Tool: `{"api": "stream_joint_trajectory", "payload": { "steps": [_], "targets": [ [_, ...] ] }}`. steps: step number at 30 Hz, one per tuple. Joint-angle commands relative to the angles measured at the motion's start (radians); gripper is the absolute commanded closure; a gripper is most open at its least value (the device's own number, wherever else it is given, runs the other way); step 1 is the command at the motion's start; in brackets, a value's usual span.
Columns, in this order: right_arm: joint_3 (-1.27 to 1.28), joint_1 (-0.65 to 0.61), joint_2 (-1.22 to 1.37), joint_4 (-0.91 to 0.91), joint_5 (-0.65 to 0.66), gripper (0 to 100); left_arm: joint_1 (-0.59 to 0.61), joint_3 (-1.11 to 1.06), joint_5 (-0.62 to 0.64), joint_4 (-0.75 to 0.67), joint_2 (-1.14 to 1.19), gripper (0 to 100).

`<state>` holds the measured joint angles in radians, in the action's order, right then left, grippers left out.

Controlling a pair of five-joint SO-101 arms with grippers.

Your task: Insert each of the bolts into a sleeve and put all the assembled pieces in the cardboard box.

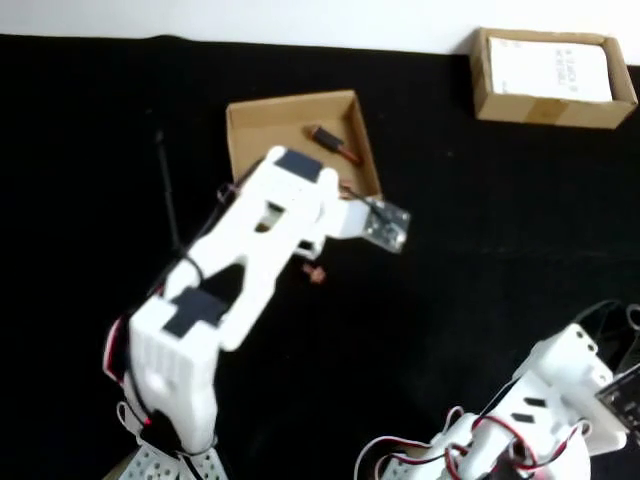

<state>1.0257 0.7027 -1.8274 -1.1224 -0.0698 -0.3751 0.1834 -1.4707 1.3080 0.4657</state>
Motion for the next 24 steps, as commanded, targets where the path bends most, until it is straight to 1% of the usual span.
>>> {"api": "stream_joint_trajectory", "payload": {
  "steps": [1,4,8,13,19,22,24],
  "targets": [
    [0.012,0.008,-0.002,0.036,0.009,99.1,0.002,0.090,-0.094,0.029,0.033,84],
    [0.031,0.008,-0.002,0.036,0.009,99.1,-0.015,0.140,-0.094,0.068,0.088,84],
    [0.058,0.008,-0.002,0.042,0.008,99.1,-0.027,0.226,-0.094,0.163,0.139,84],
    [0.101,0.008,-0.002,0.114,0.008,99.1,-0.044,0.289,-0.094,0.269,0.183,84],
    [0.116,0.008,-0.004,0.120,0.002,99.1,-0.090,0.289,-0.080,0.276,0.277,84],
    [0.114,0.008,-0.004,0.120,0.002,99.1,-0.091,0.306,-0.009,0.269,0.295,84],
    [0.114,0.008,-0.004,0.120,0.005,99.1,-0.087,0.321,0.009,0.270,0.302,86]
  ]
}}
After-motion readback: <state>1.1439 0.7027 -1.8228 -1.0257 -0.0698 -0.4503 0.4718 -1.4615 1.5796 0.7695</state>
